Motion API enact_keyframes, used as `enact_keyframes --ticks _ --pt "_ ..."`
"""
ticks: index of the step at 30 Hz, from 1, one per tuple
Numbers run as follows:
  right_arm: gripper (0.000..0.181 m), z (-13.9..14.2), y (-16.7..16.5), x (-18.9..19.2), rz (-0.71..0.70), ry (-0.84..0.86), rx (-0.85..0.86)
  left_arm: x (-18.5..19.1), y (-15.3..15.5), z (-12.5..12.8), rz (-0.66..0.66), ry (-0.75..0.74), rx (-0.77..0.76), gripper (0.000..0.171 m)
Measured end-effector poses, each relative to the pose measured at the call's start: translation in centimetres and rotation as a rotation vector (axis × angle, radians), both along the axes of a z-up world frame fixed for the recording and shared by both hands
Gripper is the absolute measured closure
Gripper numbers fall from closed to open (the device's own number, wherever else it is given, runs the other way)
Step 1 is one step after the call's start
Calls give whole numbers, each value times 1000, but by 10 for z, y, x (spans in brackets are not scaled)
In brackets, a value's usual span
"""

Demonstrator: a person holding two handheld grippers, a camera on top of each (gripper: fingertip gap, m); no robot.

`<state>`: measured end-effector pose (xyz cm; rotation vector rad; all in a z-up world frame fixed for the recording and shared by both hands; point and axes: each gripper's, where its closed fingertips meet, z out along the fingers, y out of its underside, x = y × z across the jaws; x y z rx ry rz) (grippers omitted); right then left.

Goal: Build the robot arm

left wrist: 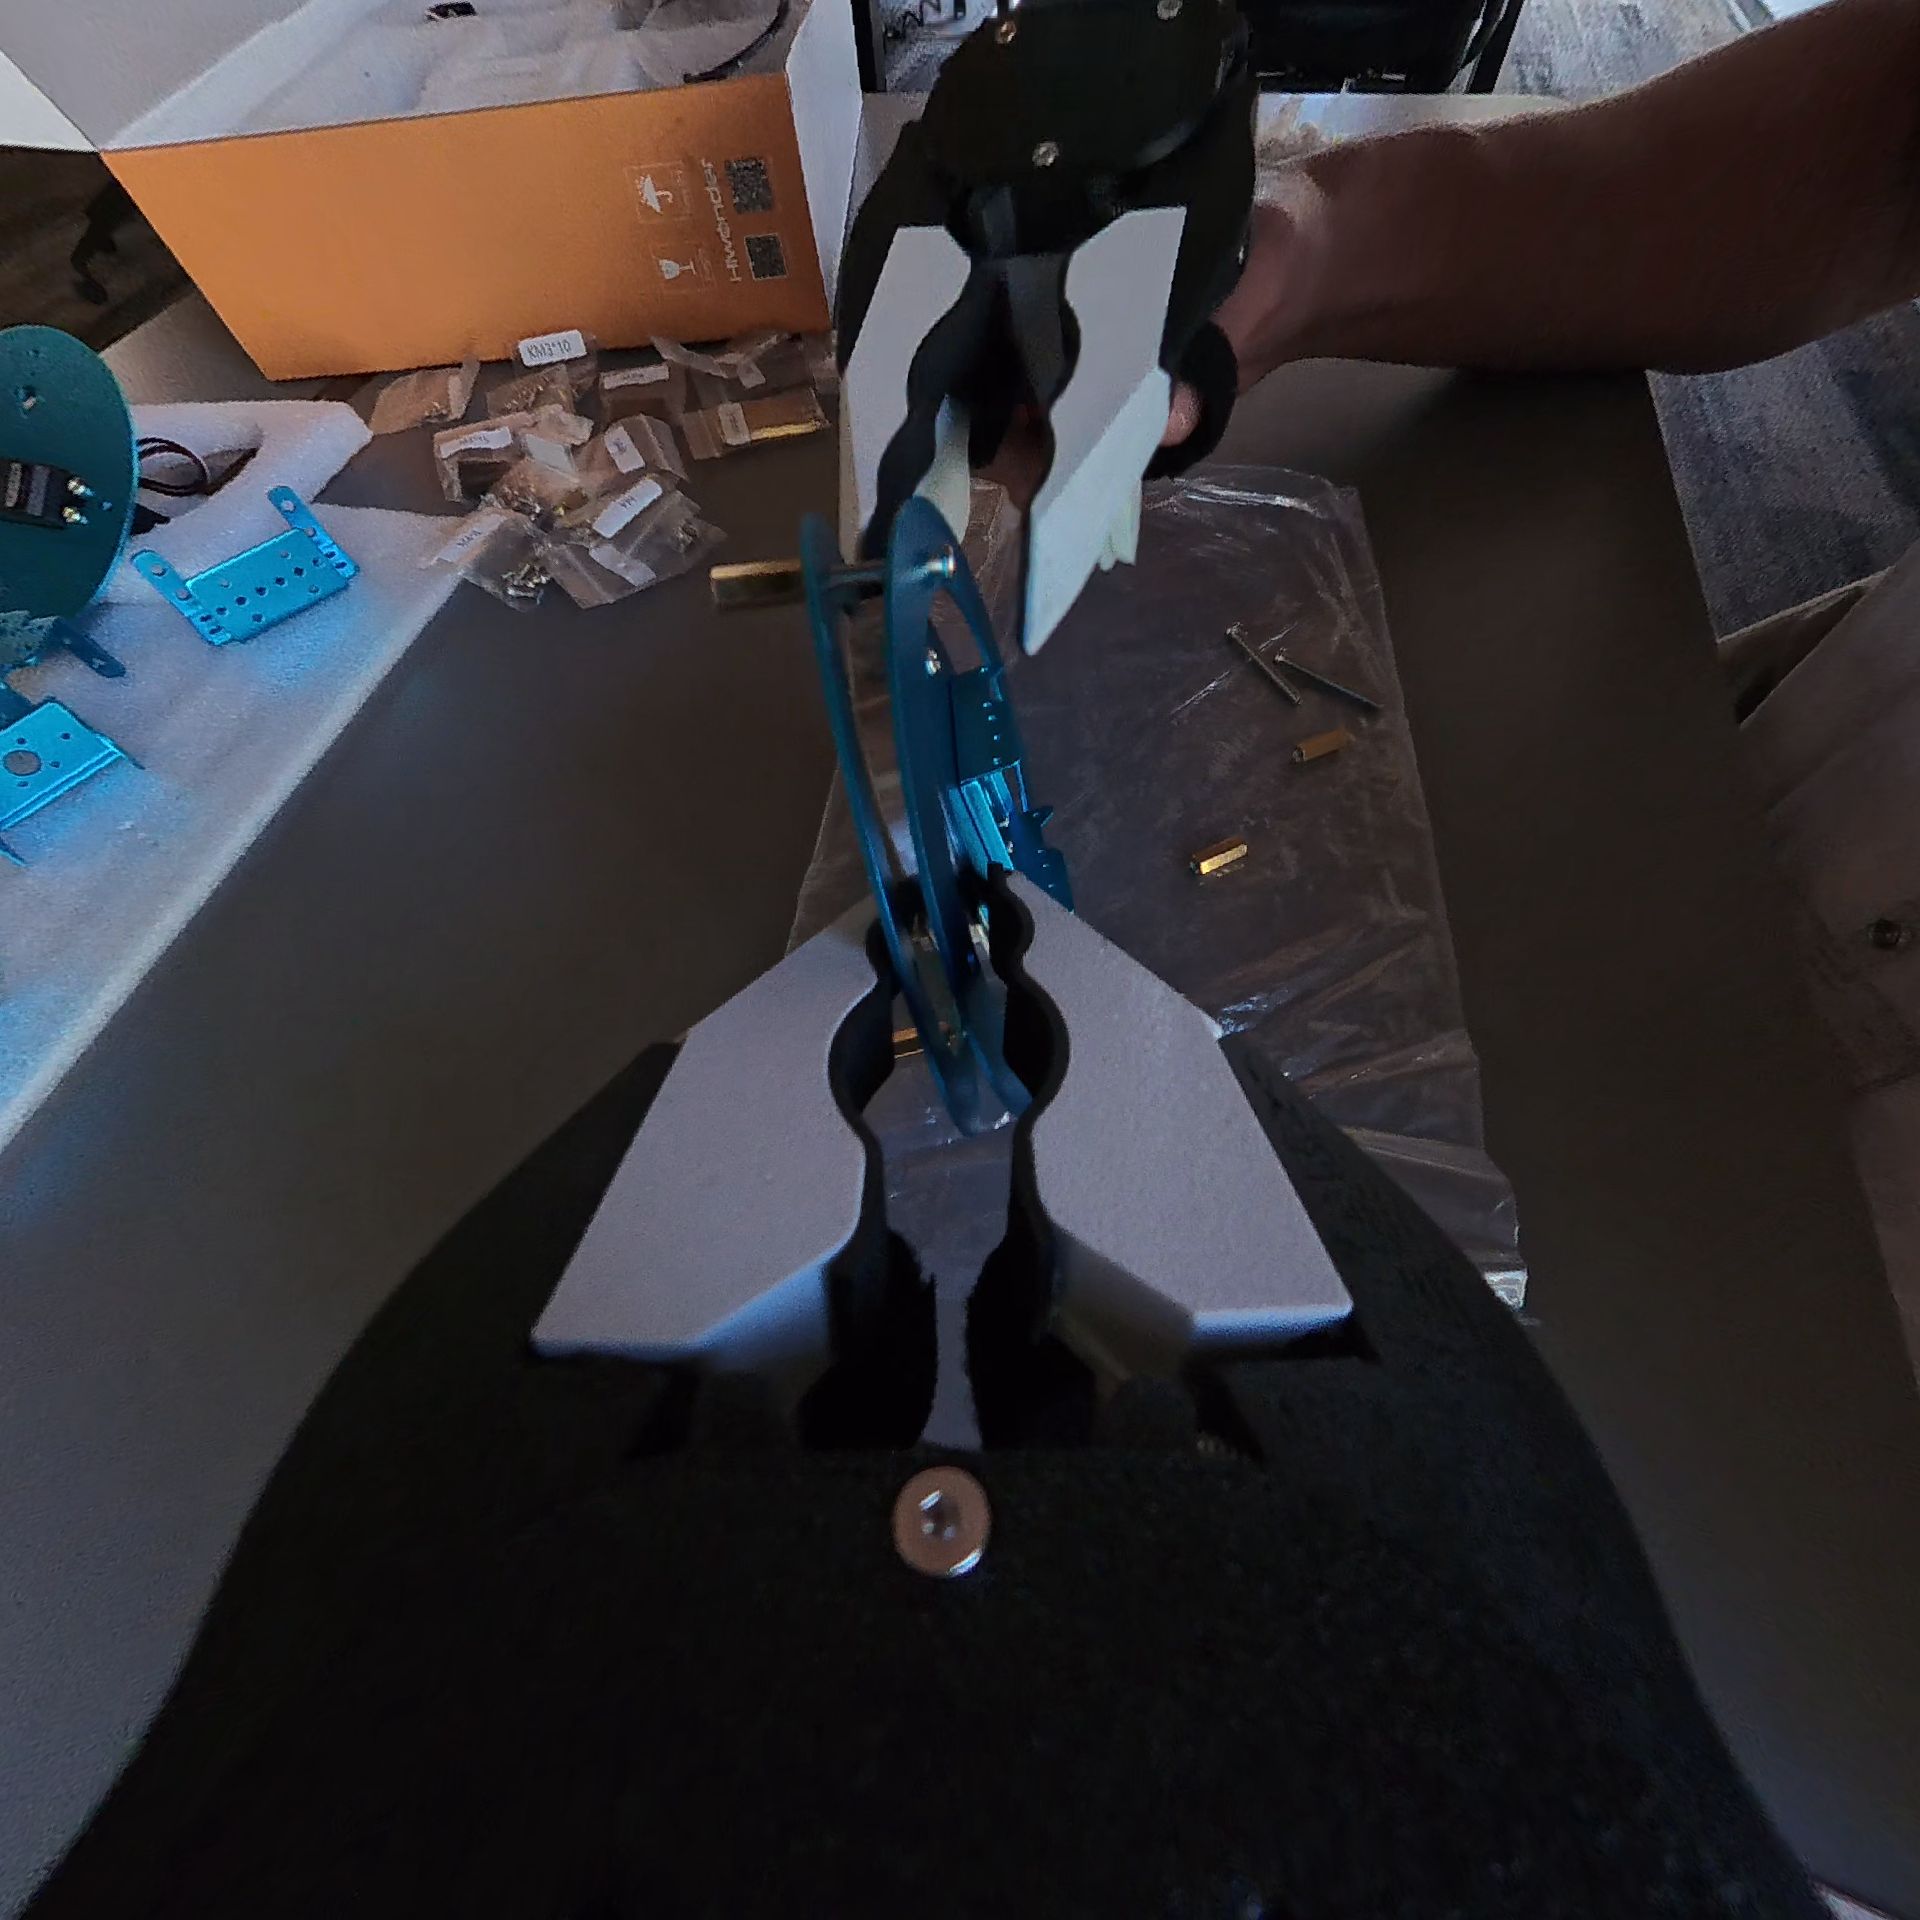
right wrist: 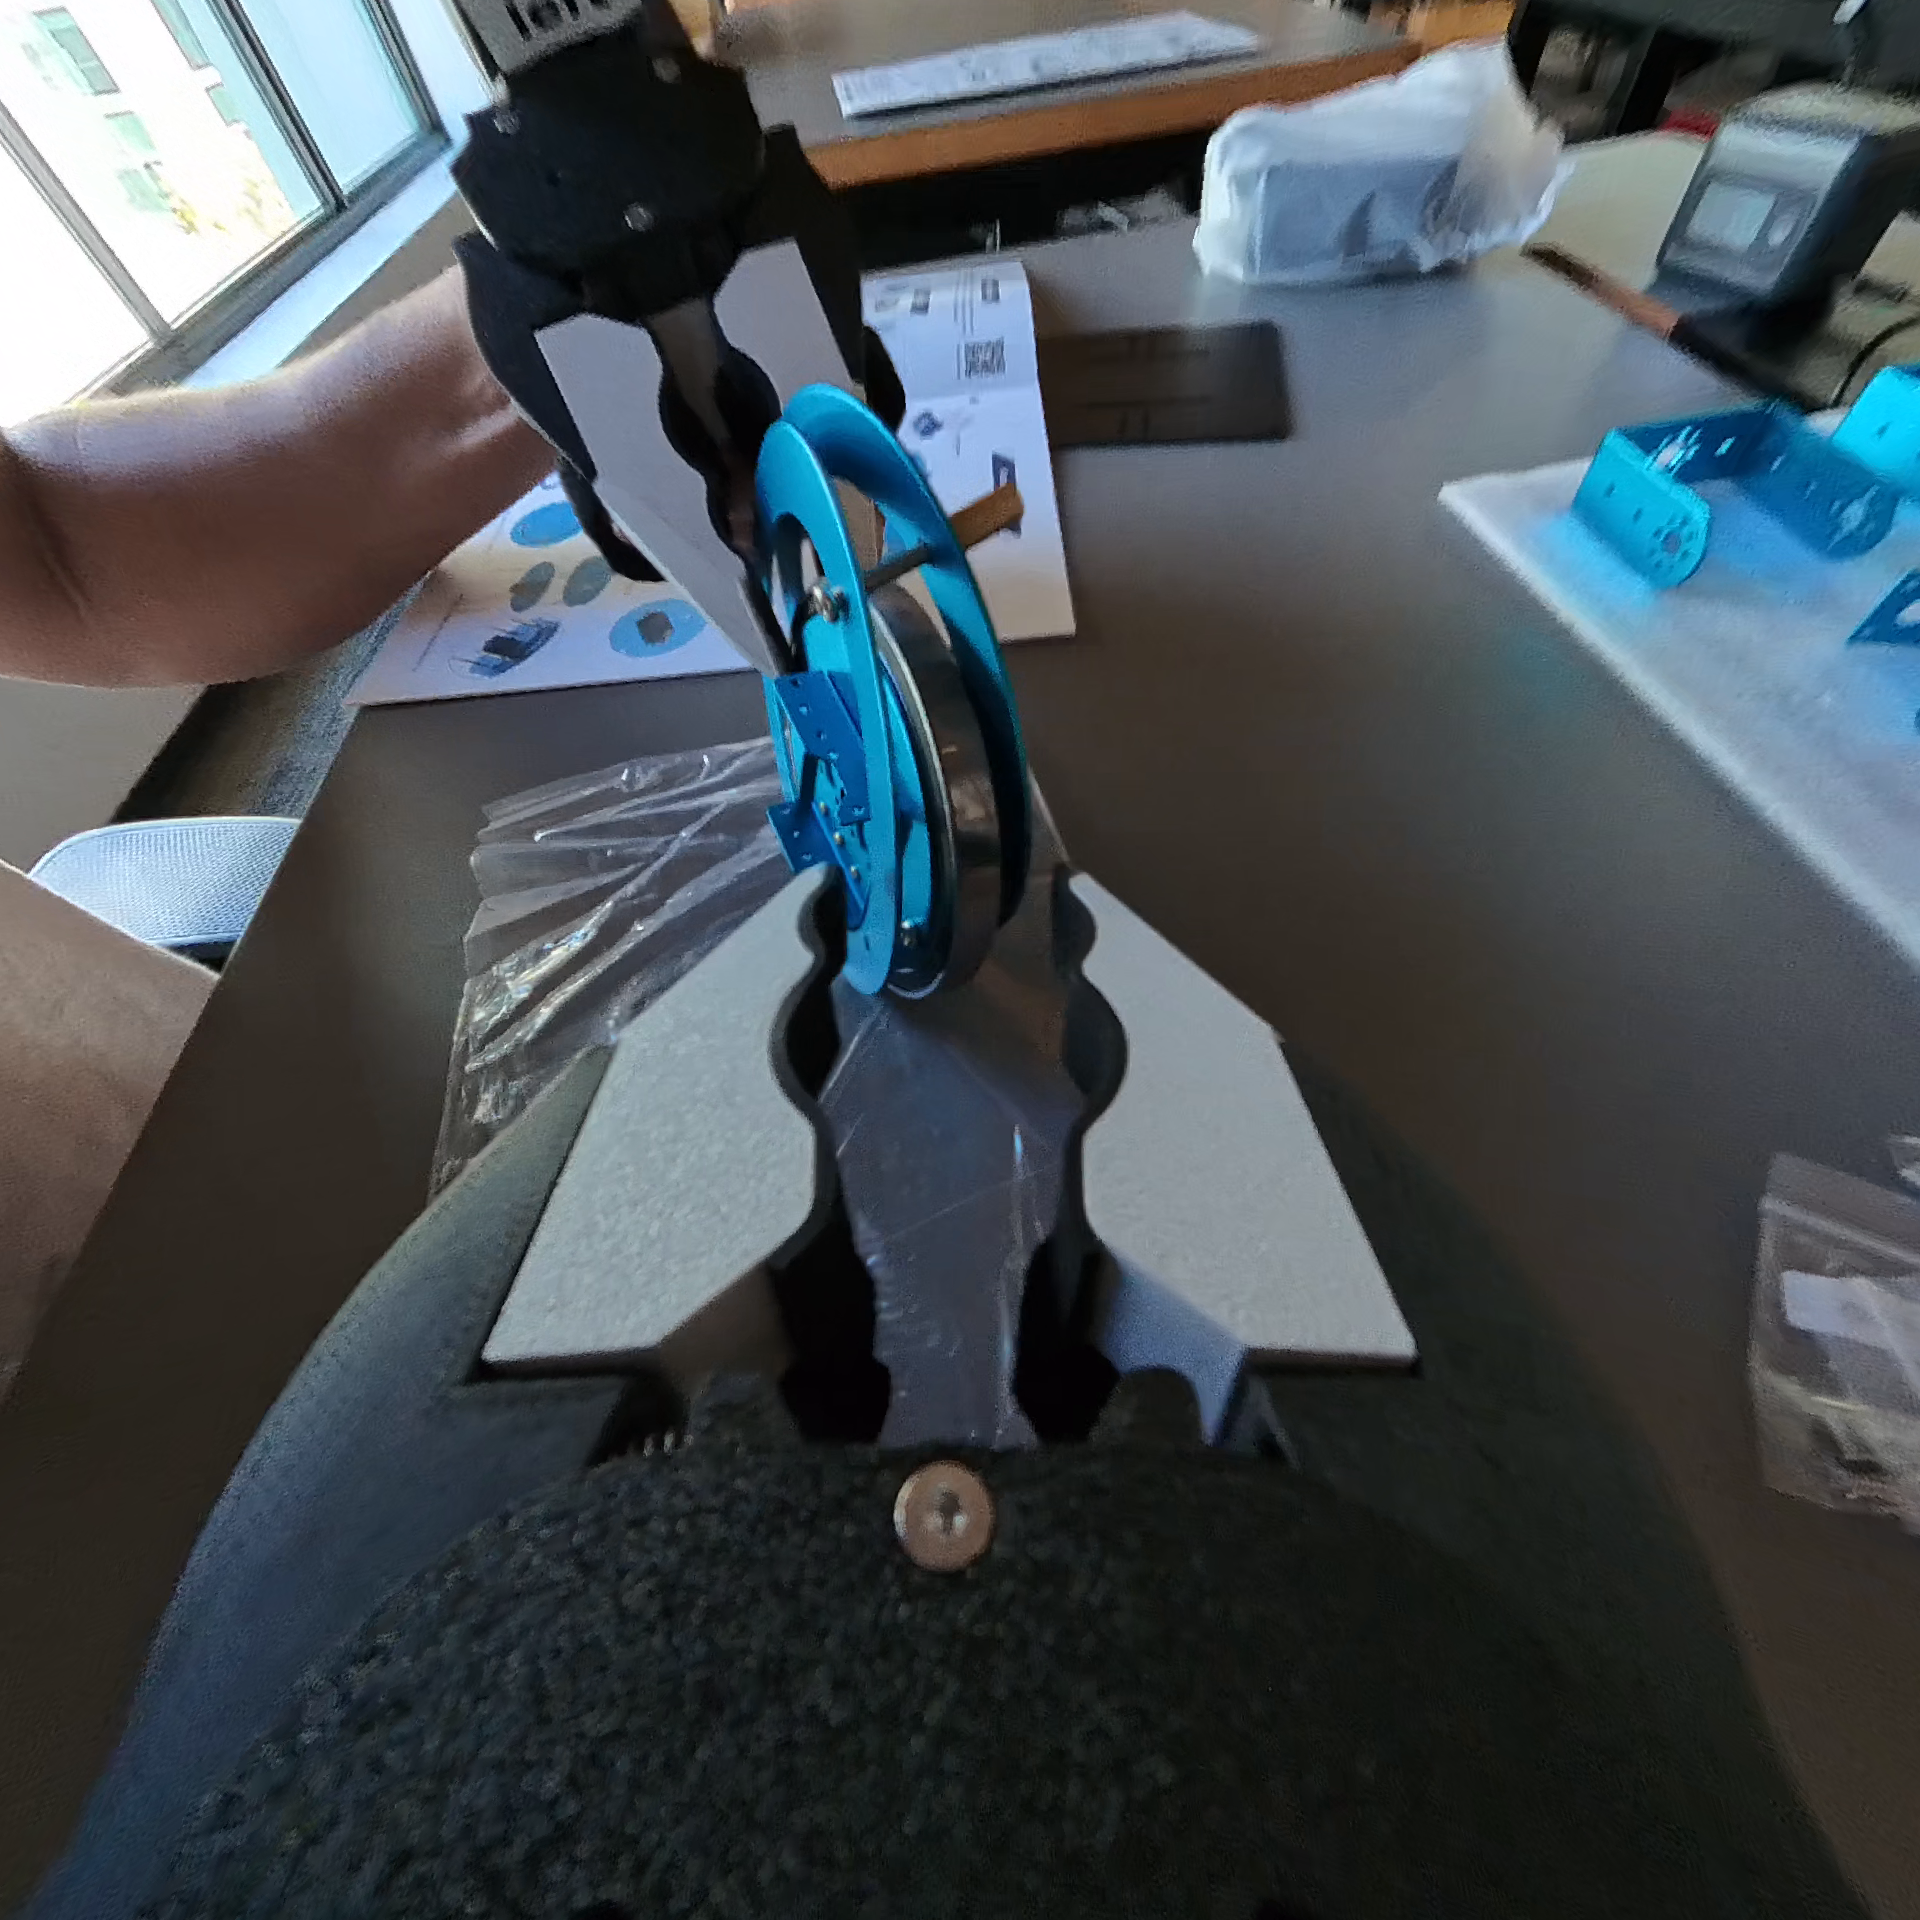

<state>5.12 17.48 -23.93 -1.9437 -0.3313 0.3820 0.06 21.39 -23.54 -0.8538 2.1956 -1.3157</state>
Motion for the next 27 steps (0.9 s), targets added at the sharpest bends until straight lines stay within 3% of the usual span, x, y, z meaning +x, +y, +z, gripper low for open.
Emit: enact_keyframes --ticks 3,4,10,16,22,24,27 --pt "143 -13 5 -8 4 18 -63 1 1 0 9 10 -7 158" --pt "152 -15 8 -4 -27 -4 -73 2 2 1 13 16 -13 158" --pt "157 -10 4 2 -58 -7 -126 8 -4 6 58 32 -56 159" --pt "157 12 -29 8 -28 103 -117 17 -41 38 27 40 -311 160" --pt "158 26 -68 21 -24 404 -118 37 -70 47 87 303 -682 160" --pt "158 27 -78 22 -33 545 -155 36 -76 39 101 437 -825 160" --pt "158 7 -82 21 -64 583 -263 36 -78 14 157 555 -902 160"
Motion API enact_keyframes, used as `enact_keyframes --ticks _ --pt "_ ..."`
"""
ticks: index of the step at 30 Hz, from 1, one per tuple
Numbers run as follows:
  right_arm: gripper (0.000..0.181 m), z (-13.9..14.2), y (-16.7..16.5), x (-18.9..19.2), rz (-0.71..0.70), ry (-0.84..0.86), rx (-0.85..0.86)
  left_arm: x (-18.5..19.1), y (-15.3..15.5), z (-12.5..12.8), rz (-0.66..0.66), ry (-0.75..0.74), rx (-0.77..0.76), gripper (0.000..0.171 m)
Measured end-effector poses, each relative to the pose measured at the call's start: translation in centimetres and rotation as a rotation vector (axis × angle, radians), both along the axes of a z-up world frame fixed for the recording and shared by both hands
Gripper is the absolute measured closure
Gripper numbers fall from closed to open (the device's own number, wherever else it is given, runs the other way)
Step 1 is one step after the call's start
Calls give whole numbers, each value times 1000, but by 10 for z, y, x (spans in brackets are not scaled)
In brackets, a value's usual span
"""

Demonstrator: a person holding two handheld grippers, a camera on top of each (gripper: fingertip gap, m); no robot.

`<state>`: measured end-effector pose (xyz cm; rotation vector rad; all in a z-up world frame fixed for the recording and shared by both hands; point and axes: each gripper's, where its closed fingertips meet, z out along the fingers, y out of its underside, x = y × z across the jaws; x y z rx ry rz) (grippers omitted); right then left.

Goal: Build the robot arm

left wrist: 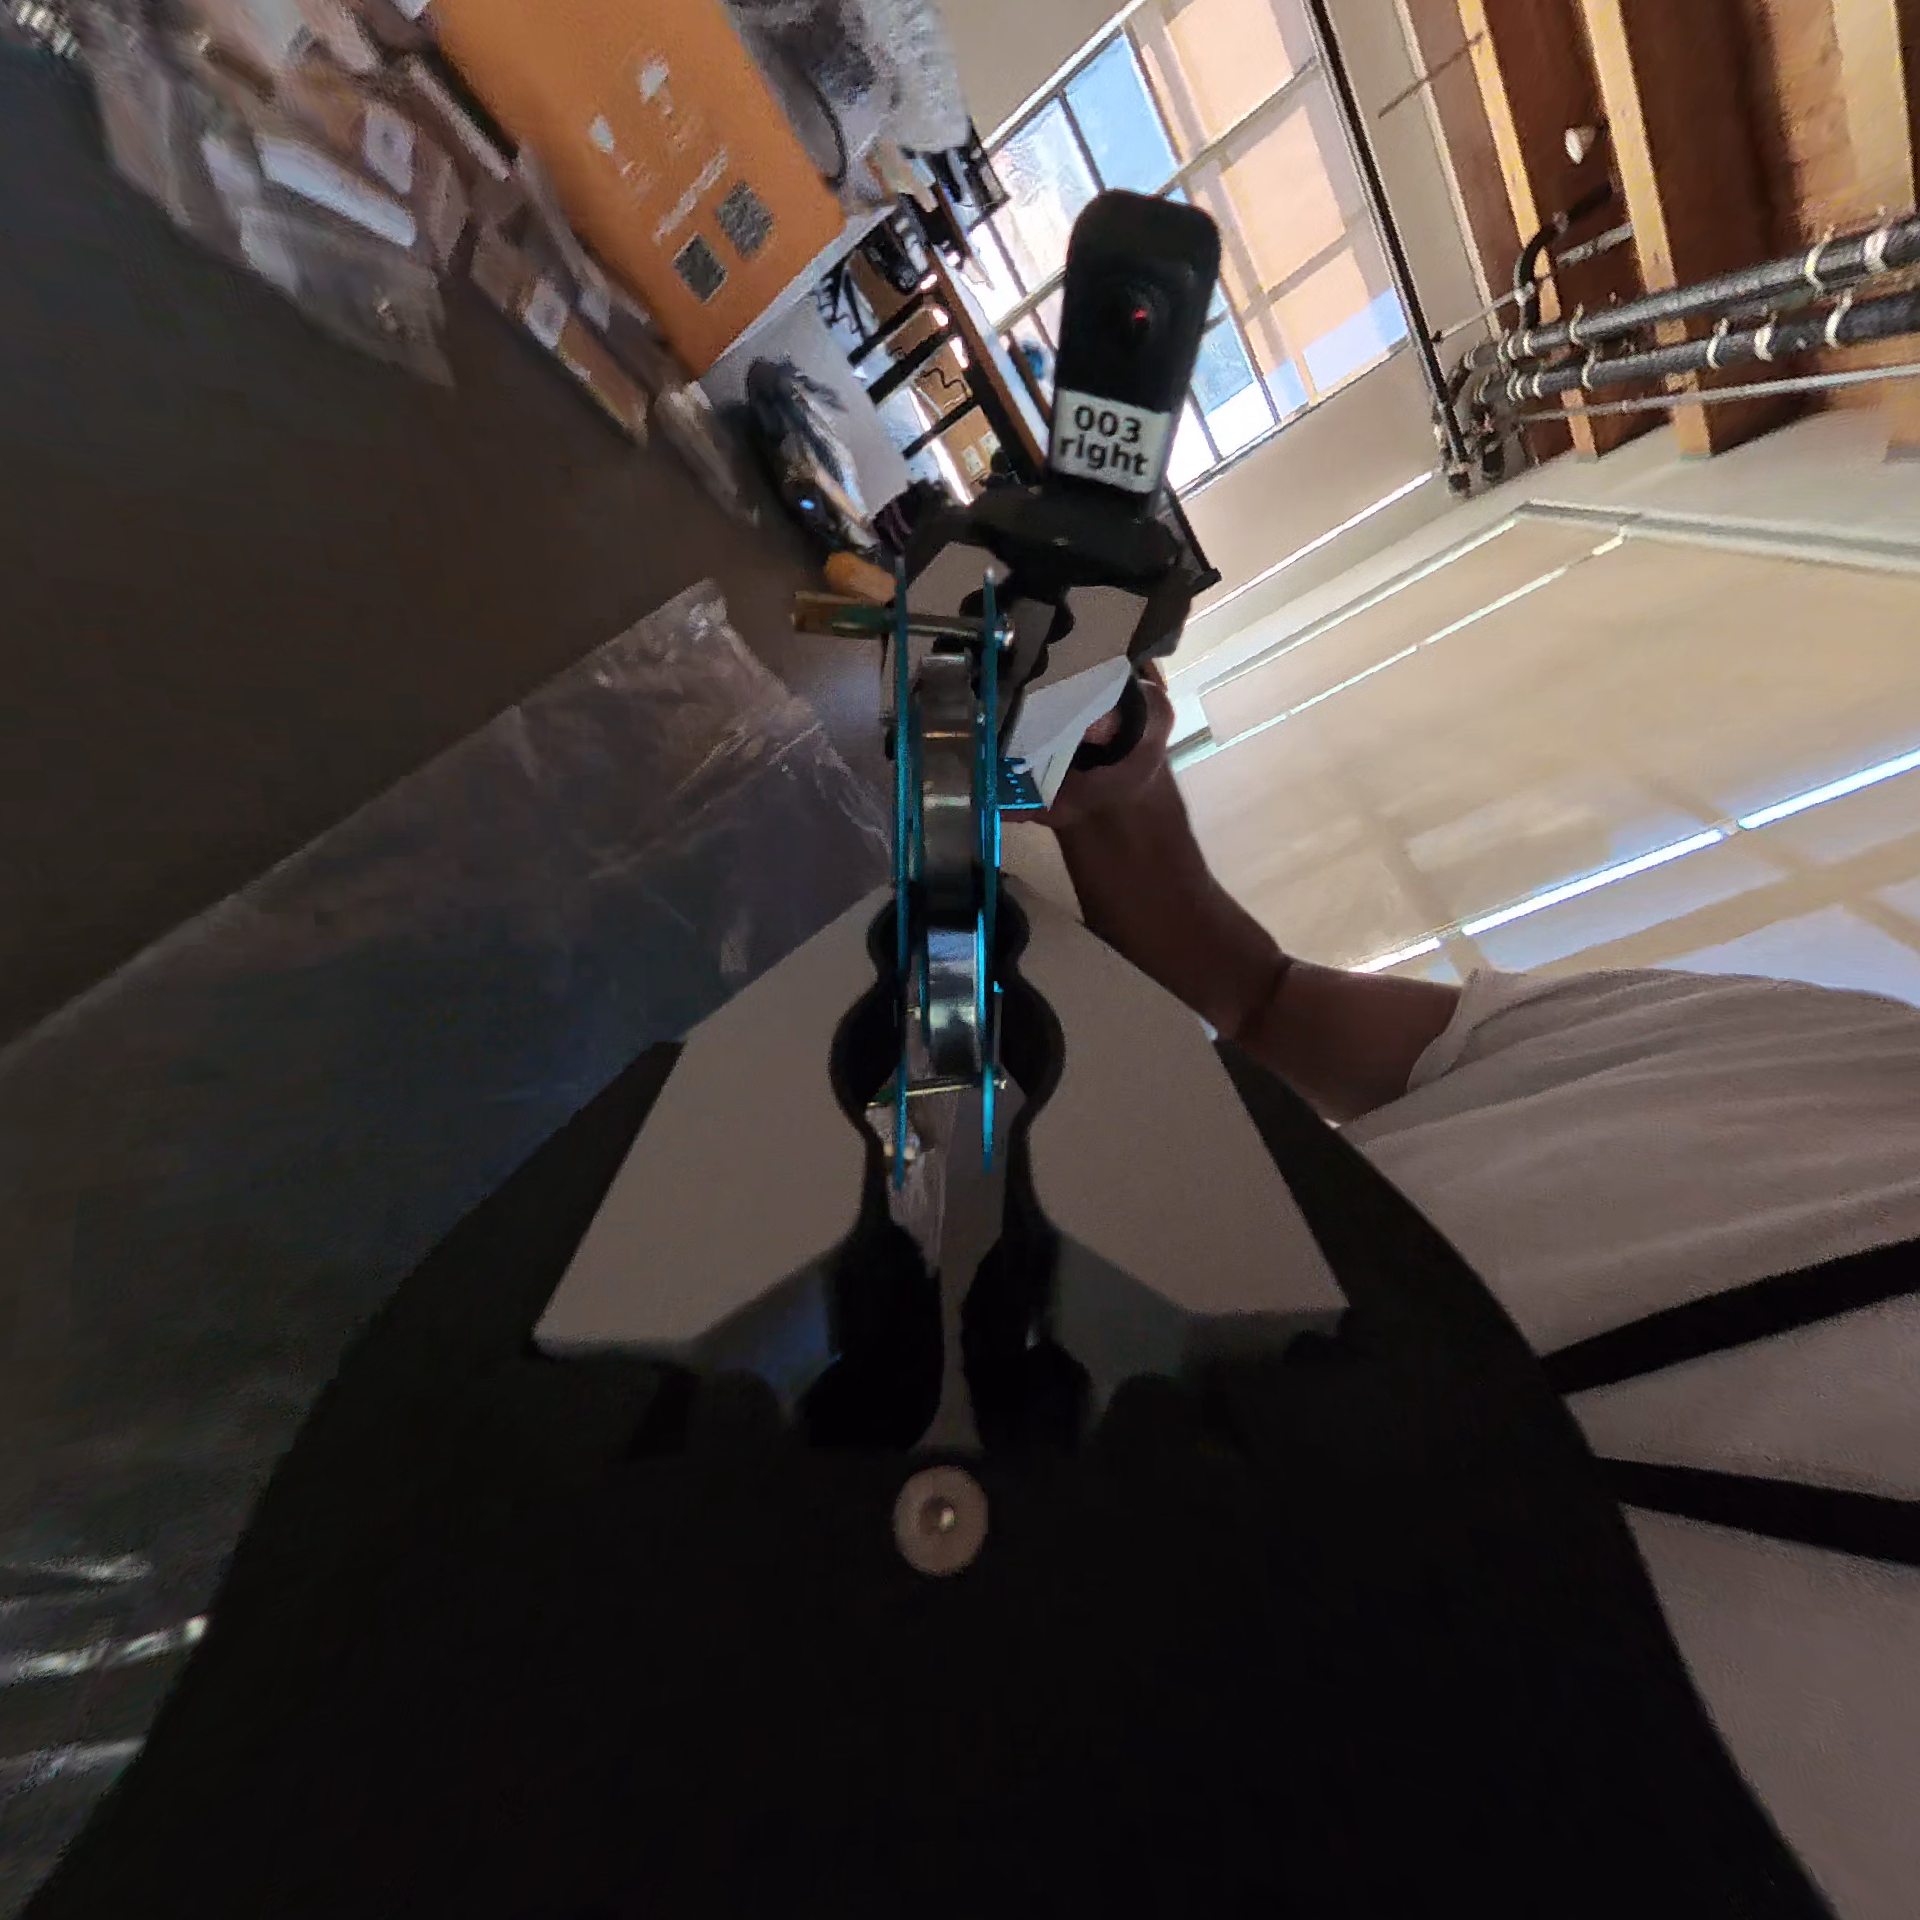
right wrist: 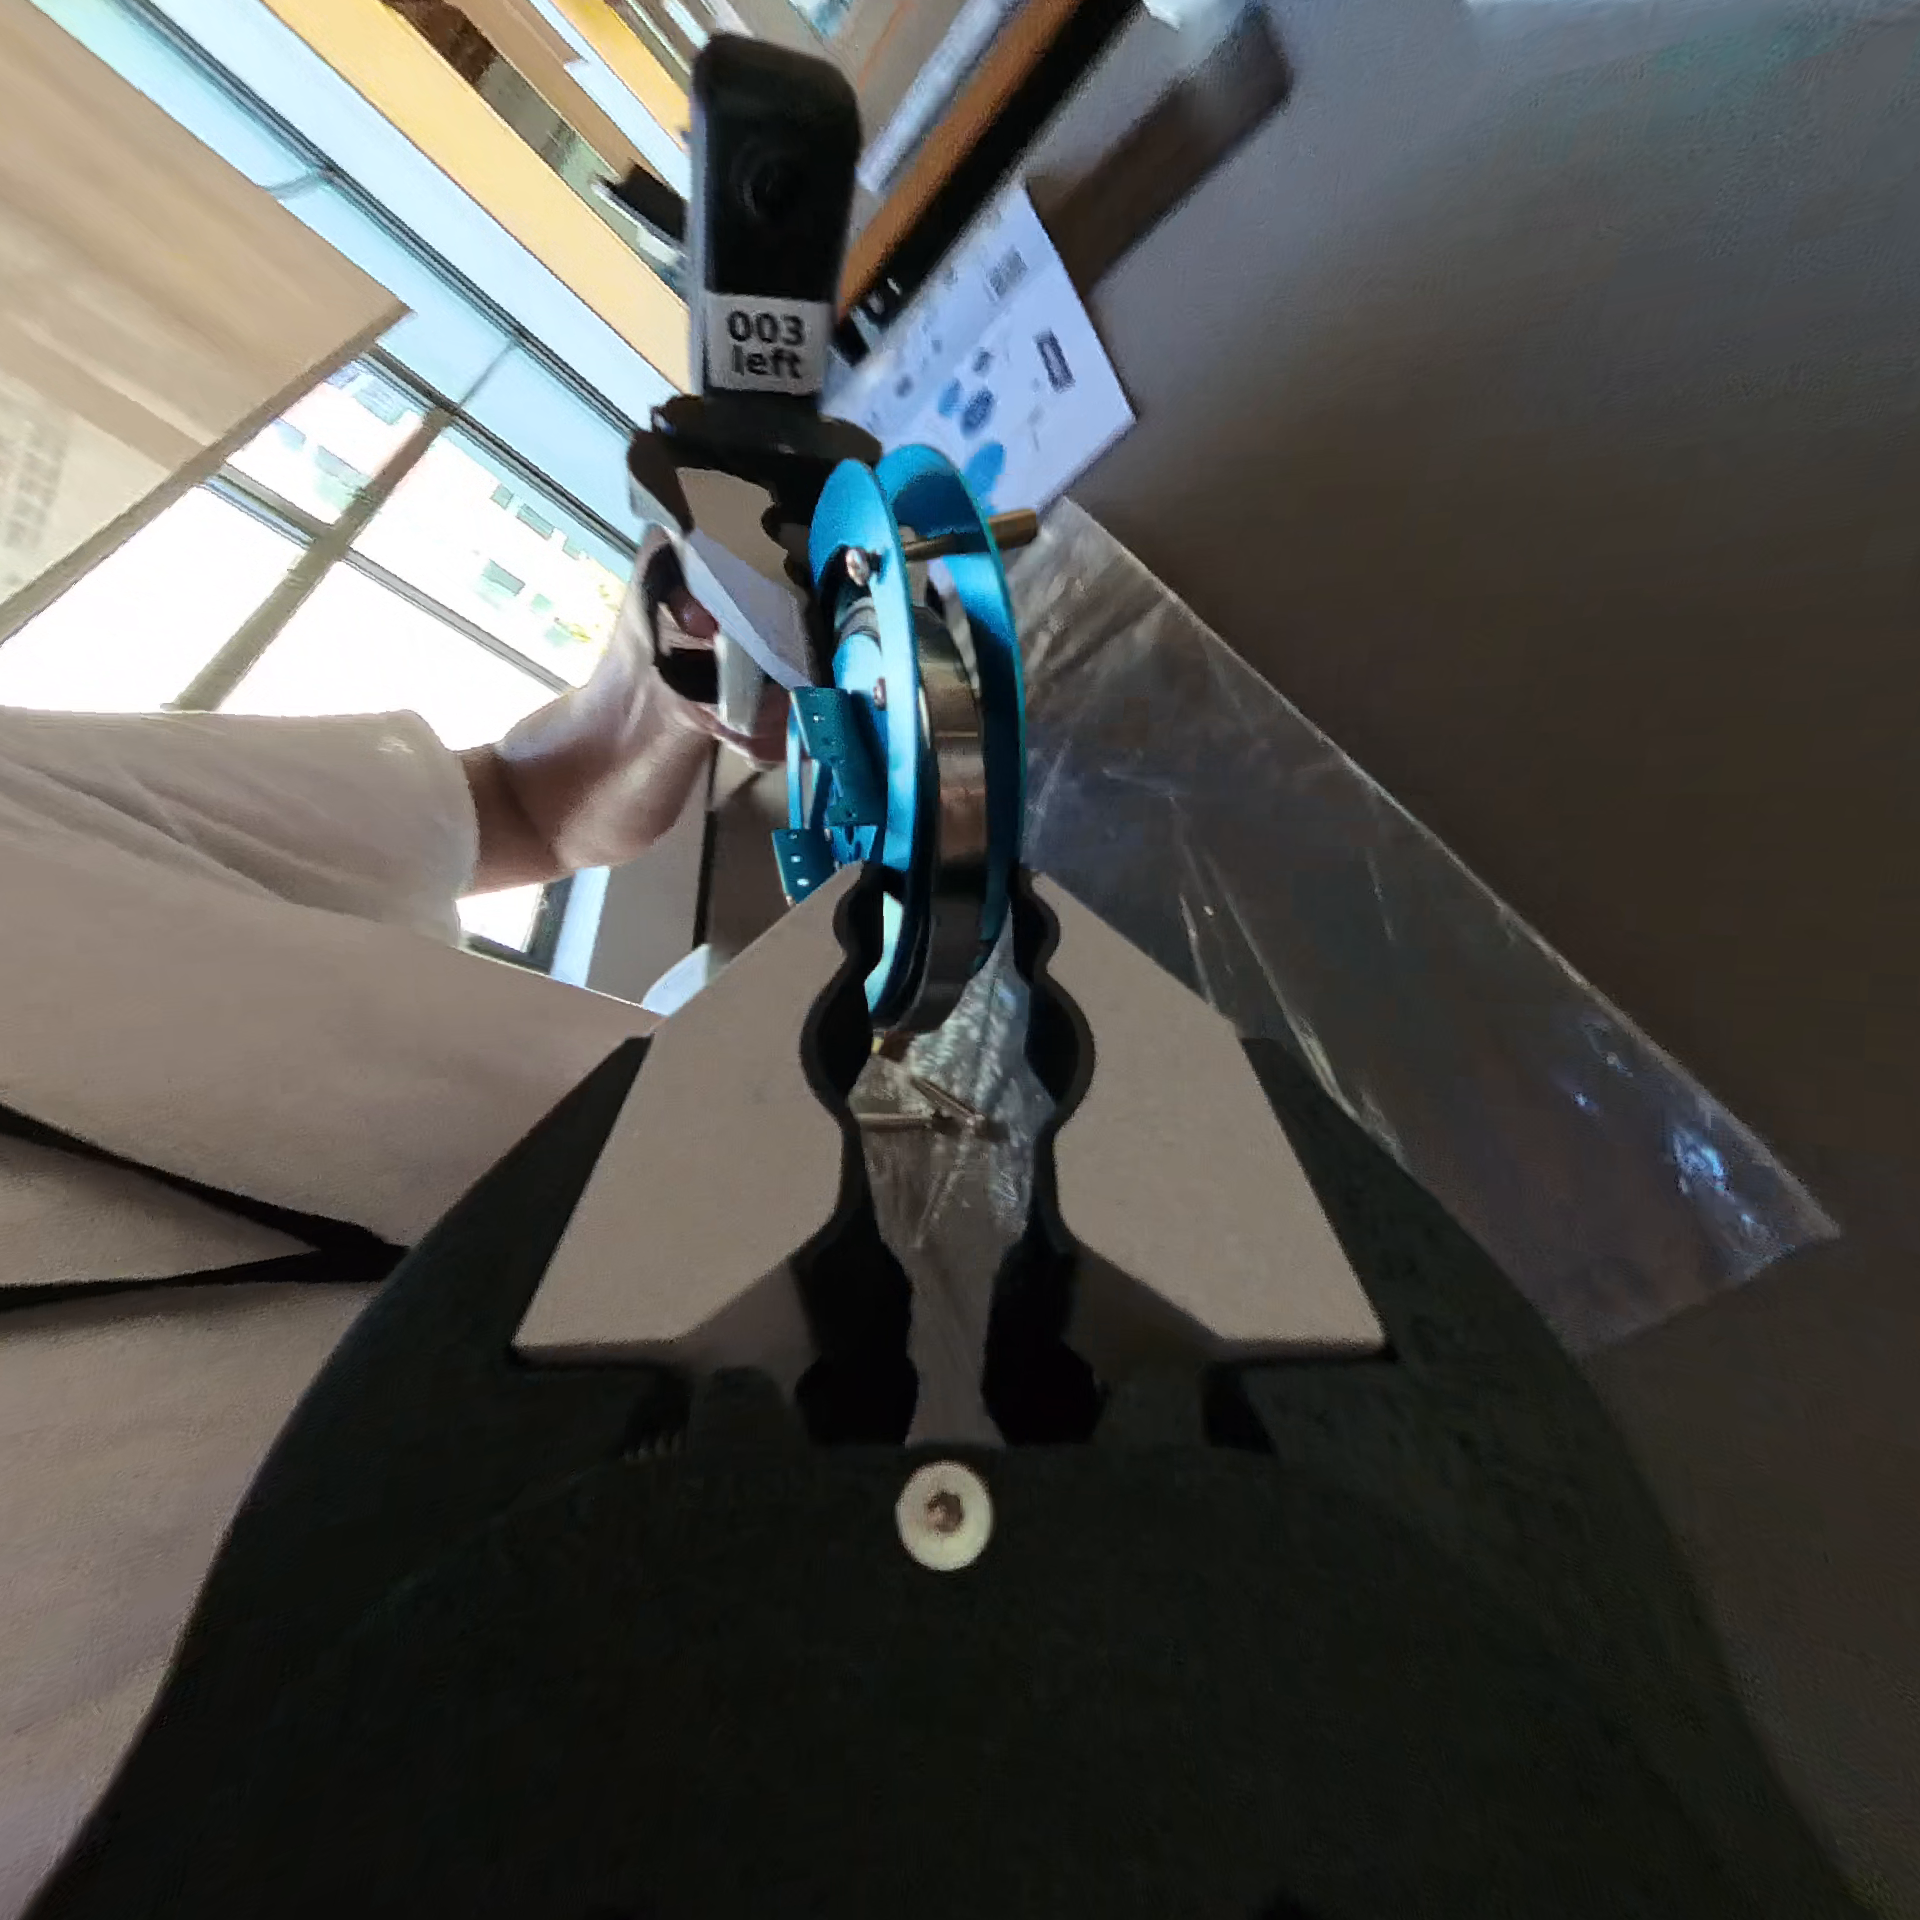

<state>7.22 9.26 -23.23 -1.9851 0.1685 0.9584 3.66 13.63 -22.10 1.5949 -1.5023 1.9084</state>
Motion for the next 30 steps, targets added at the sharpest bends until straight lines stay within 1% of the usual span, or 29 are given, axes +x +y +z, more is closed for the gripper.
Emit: enact_keyframes --ticks 1,2,3,4,5,8,10,14,17,21,26,30 --pt "158 -10 2 1 -4 -4 -45 1 2 -9 13 26 7 160" --pt "164 -18 4 2 -3 -6 -84 0 4 -18 21 48 24 160" --pt "165 -24 8 4 -6 -7 -109 -1 6 -23 21 65 41 160" --pt "164 -24 11 3 2 0 -104 -3 8 -22 16 47 60 160" --pt "165 -22 14 3 16 -3 -85 -4 11 -20 20 6 109 160" --pt "163 -27 19 -2 60 -103 -72 -6 15 -19 24 -78 248 160" --pt "164 -26 18 -5 95 -115 -34 -10 14 -16 3 -131 277 160" --pt "166 -21 15 -9 121 -83 29 -13 13 -15 -21 -166 271 160" --pt "167 -18 14 -10 129 -111 60 -15 13 -14 -27 -162 248 159" --pt "167 -18 11 -14 146 -134 83 -18 13 -13 -32 -123 170 160" --pt "168 -5 12 -14 132 -49 124 -17 15 -1 -15 -131 75 160" --pt "168 -3 11 -15 128 -47 137 -17 17 3 3 -143 25 160"
